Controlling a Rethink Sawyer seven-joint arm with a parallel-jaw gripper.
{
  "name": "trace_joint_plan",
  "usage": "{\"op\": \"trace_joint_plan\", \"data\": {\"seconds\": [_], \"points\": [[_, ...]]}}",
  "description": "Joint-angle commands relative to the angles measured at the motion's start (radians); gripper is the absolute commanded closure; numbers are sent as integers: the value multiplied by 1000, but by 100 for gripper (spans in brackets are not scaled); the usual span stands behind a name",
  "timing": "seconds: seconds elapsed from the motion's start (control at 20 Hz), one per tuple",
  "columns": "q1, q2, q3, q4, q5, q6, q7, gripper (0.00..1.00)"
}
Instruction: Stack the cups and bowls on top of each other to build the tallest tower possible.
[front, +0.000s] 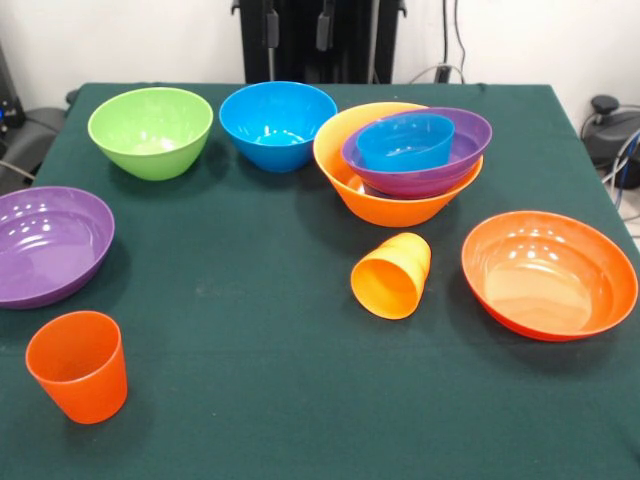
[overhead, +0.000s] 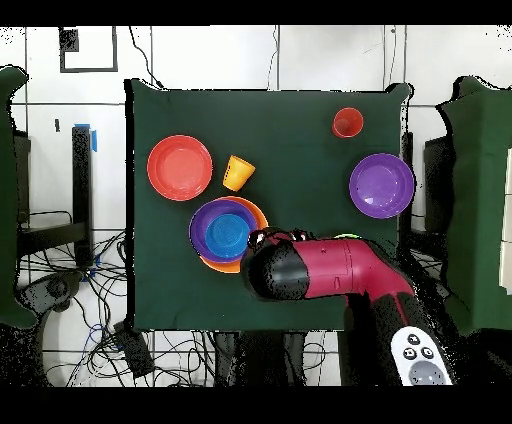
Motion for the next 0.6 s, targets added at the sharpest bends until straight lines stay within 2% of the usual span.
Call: {"op": "trace_joint_plan", "data": {"seconds": [0.05,0.6], "points": [[-15,41,90,50,-88,91,-194,0],[-63,38,122,36,-108,130,-221,0]]}}
